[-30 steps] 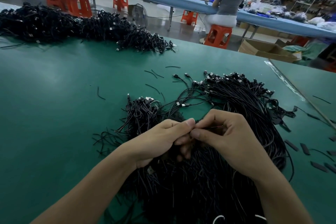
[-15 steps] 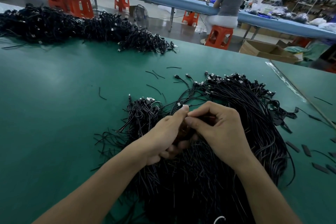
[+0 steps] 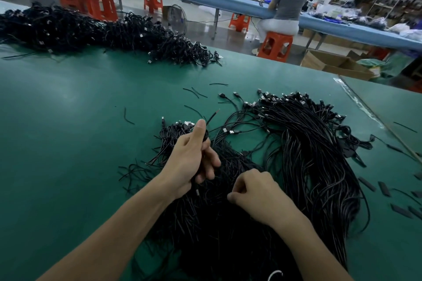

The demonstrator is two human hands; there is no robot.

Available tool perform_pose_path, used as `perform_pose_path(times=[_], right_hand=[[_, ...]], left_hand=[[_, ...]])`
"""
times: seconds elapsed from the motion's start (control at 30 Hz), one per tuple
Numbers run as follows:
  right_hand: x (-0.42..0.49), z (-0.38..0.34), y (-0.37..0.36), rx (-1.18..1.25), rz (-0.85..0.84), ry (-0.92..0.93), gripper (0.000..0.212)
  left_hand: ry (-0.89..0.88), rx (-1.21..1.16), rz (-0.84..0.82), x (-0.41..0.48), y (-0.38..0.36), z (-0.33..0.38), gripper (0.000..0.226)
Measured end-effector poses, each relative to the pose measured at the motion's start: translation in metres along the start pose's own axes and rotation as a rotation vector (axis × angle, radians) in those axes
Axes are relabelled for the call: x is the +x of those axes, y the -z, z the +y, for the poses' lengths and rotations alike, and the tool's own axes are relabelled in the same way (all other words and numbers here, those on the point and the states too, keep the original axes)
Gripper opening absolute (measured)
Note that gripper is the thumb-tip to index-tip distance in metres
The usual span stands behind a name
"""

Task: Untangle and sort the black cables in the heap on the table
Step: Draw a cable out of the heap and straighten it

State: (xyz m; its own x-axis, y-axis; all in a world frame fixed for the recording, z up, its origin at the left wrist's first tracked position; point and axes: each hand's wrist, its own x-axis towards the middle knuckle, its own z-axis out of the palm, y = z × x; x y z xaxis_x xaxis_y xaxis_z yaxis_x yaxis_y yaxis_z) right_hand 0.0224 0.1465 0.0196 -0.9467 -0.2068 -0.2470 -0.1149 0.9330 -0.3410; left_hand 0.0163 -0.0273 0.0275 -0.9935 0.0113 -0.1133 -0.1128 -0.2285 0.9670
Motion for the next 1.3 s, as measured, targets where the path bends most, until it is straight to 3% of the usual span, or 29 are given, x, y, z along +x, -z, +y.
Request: perform_pose_path(times=[0.2, 0.3, 0.47, 0.57, 0.67, 0.73, 0.83, 1.0, 1.17, 1.3], right_hand=[[-0.003, -0.001, 0.014, 0.115, 0.084, 0.054, 0.015], [-0.007, -0.001, 0.027, 0.294, 0.280, 0.122, 0.017], [-0.008, -0.011, 0.038, 0.817, 0.628, 0.255, 0.011], [-0.010, -0.023, 0.038, 1.079, 0.746, 0.299, 0.015], [-0.016, -0.037, 0.035, 1.212, 0.745, 0.370, 0.015], [-0.021, -0.045, 0.032, 1.139, 0.713, 0.435, 0.017], [-0.025, -0.049, 0.029, 1.079, 0.611, 0.487, 0.017], [-0.027, -0.042, 0.031, 0.855, 0.494, 0.472, 0.020], [-0.027, -0.035, 0.040, 0.471, 0.509, 0.571, 0.014], [-0.027, -0.031, 0.046, 0.309, 0.490, 0.635, 0.014]], left_hand=[[0.023, 0.003, 0.008, -0.005, -0.004, 0.003, 0.060], [0.037, 0.048, 0.003, -0.006, -0.005, 0.006, 0.066], [0.044, 0.136, -0.138, -0.014, -0.014, 0.015, 0.068], [0.067, 0.188, -0.254, -0.022, -0.020, 0.020, 0.058], [0.022, 0.088, -0.339, -0.029, -0.028, 0.025, 0.026], [0.018, 0.012, -0.284, -0.030, -0.030, 0.024, 0.022], [-0.114, 0.010, -0.232, -0.027, -0.026, 0.017, 0.037], [-0.291, 0.024, -0.260, -0.028, -0.018, 0.021, 0.046], [-0.244, -0.046, -0.277, -0.025, -0.017, 0.018, 0.047], [-0.161, -0.106, -0.223, -0.022, -0.017, 0.015, 0.052]])
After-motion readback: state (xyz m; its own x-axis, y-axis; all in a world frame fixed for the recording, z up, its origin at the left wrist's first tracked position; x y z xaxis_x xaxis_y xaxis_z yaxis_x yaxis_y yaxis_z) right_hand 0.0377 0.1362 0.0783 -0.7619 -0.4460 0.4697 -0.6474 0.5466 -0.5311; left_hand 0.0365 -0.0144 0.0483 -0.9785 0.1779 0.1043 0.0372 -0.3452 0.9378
